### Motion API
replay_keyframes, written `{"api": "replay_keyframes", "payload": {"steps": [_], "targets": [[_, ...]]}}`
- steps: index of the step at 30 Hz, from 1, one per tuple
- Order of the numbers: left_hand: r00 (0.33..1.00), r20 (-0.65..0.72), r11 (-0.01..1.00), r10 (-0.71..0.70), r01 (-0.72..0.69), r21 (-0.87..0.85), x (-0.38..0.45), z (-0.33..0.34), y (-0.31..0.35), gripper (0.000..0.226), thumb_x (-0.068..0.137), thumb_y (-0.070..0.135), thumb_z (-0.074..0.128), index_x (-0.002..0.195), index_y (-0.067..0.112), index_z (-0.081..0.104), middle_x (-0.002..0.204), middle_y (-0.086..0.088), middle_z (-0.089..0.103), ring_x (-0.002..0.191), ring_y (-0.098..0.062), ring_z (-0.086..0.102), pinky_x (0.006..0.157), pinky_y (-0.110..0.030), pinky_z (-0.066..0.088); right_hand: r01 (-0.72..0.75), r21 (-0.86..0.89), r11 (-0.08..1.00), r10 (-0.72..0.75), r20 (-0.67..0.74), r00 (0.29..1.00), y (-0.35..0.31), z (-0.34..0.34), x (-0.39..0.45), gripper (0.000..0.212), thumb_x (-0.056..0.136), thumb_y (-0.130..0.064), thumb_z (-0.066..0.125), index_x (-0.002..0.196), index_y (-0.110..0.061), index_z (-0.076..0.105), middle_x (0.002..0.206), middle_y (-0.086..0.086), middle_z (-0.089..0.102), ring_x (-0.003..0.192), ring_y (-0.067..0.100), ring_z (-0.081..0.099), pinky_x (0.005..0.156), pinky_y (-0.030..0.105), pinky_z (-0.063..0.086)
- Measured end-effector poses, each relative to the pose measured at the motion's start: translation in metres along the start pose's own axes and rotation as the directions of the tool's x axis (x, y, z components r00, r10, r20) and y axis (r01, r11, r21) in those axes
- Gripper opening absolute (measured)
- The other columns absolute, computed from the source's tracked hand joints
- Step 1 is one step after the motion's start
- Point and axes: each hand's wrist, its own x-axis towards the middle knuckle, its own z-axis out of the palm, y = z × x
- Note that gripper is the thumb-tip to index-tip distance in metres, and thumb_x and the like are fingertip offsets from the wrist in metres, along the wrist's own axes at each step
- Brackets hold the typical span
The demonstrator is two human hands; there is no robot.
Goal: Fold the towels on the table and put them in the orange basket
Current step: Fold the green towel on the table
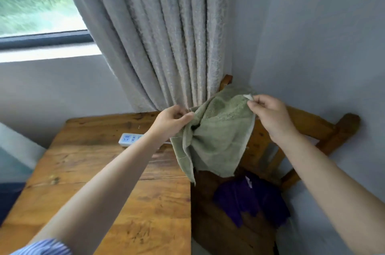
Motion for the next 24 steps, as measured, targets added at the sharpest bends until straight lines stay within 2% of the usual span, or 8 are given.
{"api": "replay_keyframes", "payload": {"steps": [4, 6, 8, 10, 13, 17, 20, 24], "targets": [[0.996, -0.083, 0.949, 0.016, 0.011, 0.316, -0.032, -0.031, -0.018, 0.019, 0.080, 0.031, 0.069, 0.087, 0.014, 0.064, 0.090, 0.002, 0.060, 0.082, -0.012, 0.049, 0.068, -0.022, 0.036, 0.041, 0.041, 0.998, -0.044, 0.083, 0.996, -0.023, 0.030, -0.014, 0.026, 0.091, -0.010, 0.051, 0.065, -0.011, 0.055, 0.073, 0.019, 0.049, 0.073, 0.024, 0.044, 0.071, 0.035, 0.032], [0.992, -0.121, 0.939, 0.026, 0.017, 0.343, -0.045, -0.048, -0.030, 0.018, 0.085, 0.024, 0.064, 0.092, 0.008, 0.069, 0.104, -0.007, 0.066, 0.089, -0.018, 0.053, 0.073, -0.024, 0.039, 0.069, 0.070, 0.995, -0.076, 0.106, 0.991, -0.035, 0.046, -0.023, 0.027, 0.091, -0.007, 0.050, 0.065, -0.013, 0.053, 0.070, 0.012, 0.047, 0.068, 0.022, 0.042, 0.068, 0.030, 0.033], [0.983, -0.186, 0.971, -0.002, 0.047, 0.234, -0.062, -0.075, -0.046, 0.020, 0.087, 0.020, 0.062, 0.099, 0.006, 0.070, 0.109, -0.009, 0.064, 0.100, -0.022, 0.056, 0.083, -0.027, 0.042, 0.087, 0.117, 0.989, -0.099, 0.109, 0.989, -0.050, 0.069, -0.035, 0.030, 0.091, -0.005, 0.050, 0.063, -0.015, 0.054, 0.059, 0.002, 0.053, 0.059, 0.006, 0.048, 0.060, 0.020, 0.037], [0.970, -0.237, 0.998, -0.056, 0.064, 0.028, -0.079, -0.103, -0.065, 0.012, 0.088, 0.016, 0.061, 0.091, 0.008, 0.068, 0.093, -0.008, 0.060, 0.087, -0.020, 0.055, 0.073, -0.025, 0.045, 0.099, 0.144, 0.985, -0.115, 0.107, 0.987, -0.065, 0.094, -0.046, 0.032, 0.091, -0.003, 0.049, 0.062, -0.017, 0.054, 0.050, -0.009, 0.053, 0.046, -0.004, 0.047, 0.051, 0.008, 0.035], [0.943, -0.316, 0.971, -0.106, 0.029, -0.238, -0.111, -0.155, -0.099, 0.023, 0.090, 0.010, 0.055, 0.069, 0.017, 0.057, 0.070, -0.002, 0.049, 0.063, -0.014, 0.042, 0.053, -0.019, 0.034, 0.117, 0.169, 0.979, -0.135, 0.099, 0.986, -0.090, 0.141, -0.067, 0.033, 0.091, -0.003, 0.049, 0.061, -0.017, 0.053, 0.058, 0.003, 0.045, 0.051, 0.007, 0.040, 0.054, 0.020, 0.030], [0.863, -0.485, 0.948, -0.140, -0.024, -0.317, -0.148, -0.224, -0.143, 0.017, 0.093, 0.014, 0.053, 0.076, 0.015, 0.054, 0.075, -0.004, 0.048, 0.063, -0.010, 0.041, 0.055, -0.012, 0.039, 0.124, 0.110, 0.986, -0.130, 0.042, 0.991, -0.118, 0.200, -0.092, 0.035, 0.092, -0.007, 0.048, 0.059, -0.019, 0.050, 0.060, 0.006, 0.040, 0.052, 0.008, 0.037, 0.044, 0.011, 0.031], [0.831, -0.524, 0.913, -0.185, -0.053, -0.406, -0.175, -0.269, -0.177, 0.025, 0.095, 0.016, 0.049, 0.071, 0.021, 0.050, 0.076, -0.005, 0.048, 0.072, -0.017, 0.044, 0.067, -0.029, 0.039, 0.090, 0.088, 0.992, -0.090, 0.003, 0.996, -0.132, 0.244, -0.105, 0.036, 0.093, -0.009, 0.045, 0.059, -0.018, 0.049, 0.058, 0.005, 0.040, 0.056, 0.016, 0.037, 0.053, 0.023, 0.037], [0.800, -0.507, 0.823, -0.319, -0.032, -0.568, -0.210, -0.320, -0.216, 0.029, 0.099, 0.010, 0.040, 0.071, 0.016, 0.044, 0.067, -0.002, 0.044, 0.053, -0.006, 0.047, 0.044, -0.015, 0.039, 0.053, -0.105, 0.993, -0.060, -0.060, 0.996, -0.137, 0.290, -0.116, 0.035, 0.092, -0.006, 0.039, 0.057, -0.009, 0.040, 0.054, 0.004, 0.030, 0.056, 0.018, 0.029, 0.051, 0.027, 0.021]]}}
